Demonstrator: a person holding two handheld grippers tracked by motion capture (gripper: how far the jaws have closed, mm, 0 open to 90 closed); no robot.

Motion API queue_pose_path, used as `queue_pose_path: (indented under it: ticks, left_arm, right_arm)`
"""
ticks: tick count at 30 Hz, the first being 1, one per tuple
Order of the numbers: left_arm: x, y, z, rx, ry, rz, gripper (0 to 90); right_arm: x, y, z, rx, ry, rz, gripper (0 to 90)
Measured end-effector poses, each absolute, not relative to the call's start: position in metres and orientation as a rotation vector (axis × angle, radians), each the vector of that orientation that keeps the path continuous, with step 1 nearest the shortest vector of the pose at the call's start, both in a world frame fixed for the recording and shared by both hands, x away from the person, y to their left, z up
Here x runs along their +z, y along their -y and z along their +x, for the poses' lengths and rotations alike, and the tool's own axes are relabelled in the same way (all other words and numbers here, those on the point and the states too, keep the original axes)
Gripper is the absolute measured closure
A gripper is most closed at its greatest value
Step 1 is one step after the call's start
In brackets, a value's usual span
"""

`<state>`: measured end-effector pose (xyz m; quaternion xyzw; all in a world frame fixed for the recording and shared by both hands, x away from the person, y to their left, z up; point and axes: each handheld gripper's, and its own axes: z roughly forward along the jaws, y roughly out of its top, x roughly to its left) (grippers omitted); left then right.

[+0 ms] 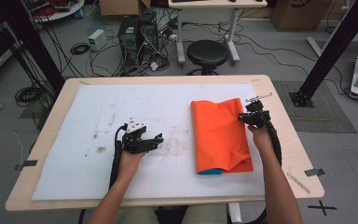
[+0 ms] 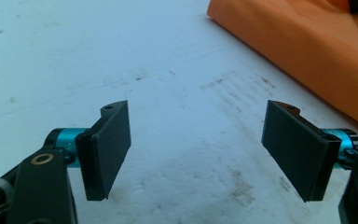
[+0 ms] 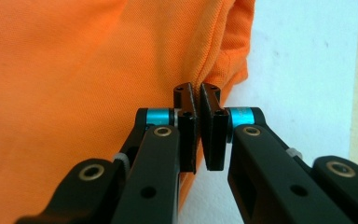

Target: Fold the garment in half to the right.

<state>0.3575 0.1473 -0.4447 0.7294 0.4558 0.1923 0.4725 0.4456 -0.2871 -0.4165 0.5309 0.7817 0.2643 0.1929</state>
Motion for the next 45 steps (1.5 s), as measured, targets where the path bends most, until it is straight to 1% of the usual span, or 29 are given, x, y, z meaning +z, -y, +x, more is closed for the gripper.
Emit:
queue_pose_path:
  ticks: [1, 2, 4, 6, 8, 11, 17, 20, 23, 25, 28, 34, 36, 38, 39, 40, 45]
  left_arm:
    - [-0.445, -0.151, 0.357, 0.476, -1.117, 1.781, 23.8]
    - [-0.445, -0.156, 0.357, 0.482, -1.119, 1.774, 23.8]
    - [-0.446, -0.164, 0.357, 0.48, -1.123, 1.761, 23.9]
    - [-0.446, -0.172, 0.356, 0.485, -1.128, 1.757, 23.9]
    - [-0.447, -0.18, 0.355, 0.488, -1.135, 1.745, 24.0]
    - [-0.447, -0.191, 0.355, 0.493, -1.133, 1.763, 24.2]
    - [-0.447, -0.214, 0.355, 0.518, -1.103, 1.755, 24.2]
    - [-0.446, -0.224, 0.354, 0.546, -1.088, 1.755, 24.2]
    - [-0.446, -0.234, 0.353, 0.545, -1.096, 1.756, 24.1]
    - [-0.445, -0.239, 0.353, 0.541, -1.105, 1.76, 24.1]
    - [-0.445, -0.244, 0.351, 0.54, -1.116, 1.764, 24.1]
    - [-0.445, -0.247, 0.352, 0.528, -1.129, 1.765, 24.2]
    - [-0.446, -0.245, 0.352, 0.524, -1.124, 1.774, 24.2]
    - [-0.447, -0.243, 0.352, 0.52, -1.122, 1.781, 24.1]
    - [-0.447, -0.242, 0.352, 0.517, -1.121, 1.787, 24.2]
    - [-0.447, -0.242, 0.353, 0.517, -1.12, 1.792, 24.1]
    - [-0.447, -0.242, 0.353, 0.518, -1.125, 1.788, 24.1]
  right_arm:
    - [-0.417, 0.288, 0.445, 0.754, -2.186, 1.492, 84.5]
    - [-0.416, 0.288, 0.444, 0.764, -2.176, 1.492, 79.6]
    - [-0.414, 0.289, 0.441, 0.798, -2.164, 1.491, 73.5]
    - [-0.411, 0.289, 0.437, 0.829, -2.156, 1.491, 69.3]
    - [-0.408, 0.288, 0.433, 0.857, -2.147, 1.48, 67.5]
    - [-0.407, 0.288, 0.425, 0.887, -2.148, 1.474, 62.5]
    - [-0.41, 0.288, 0.405, 0.908, -2.161, 1.441, 56.6]
    - [-0.408, 0.29, 0.392, 0.938, -2.158, 1.421, 56.4]
    - [-0.404, 0.293, 0.377, 0.956, -2.158, 1.404, 56.3]
    - [-0.402, 0.295, 0.368, 0.974, -2.155, 1.408, 57.4]
    - [-0.4, 0.299, 0.353, 0.984, -2.17, 1.401, 62.0]
    - [-0.409, 0.298, 0.338, 0.934, -2.253, 1.405, 64.6]
    - [-0.416, 0.295, 0.337, 0.919, -2.284, 1.437, 67.8]
    - [-0.423, 0.293, 0.337, 0.898, -2.314, 1.441, 75.9]
    - [-0.426, 0.293, 0.338, 0.886, -2.326, 1.438, 82.6]
    - [-0.427, 0.292, 0.337, 0.881, -2.338, 1.423, 87.2]
    - [-0.415, 0.296, 0.332, 0.842, -2.297, 1.366, 88.9]
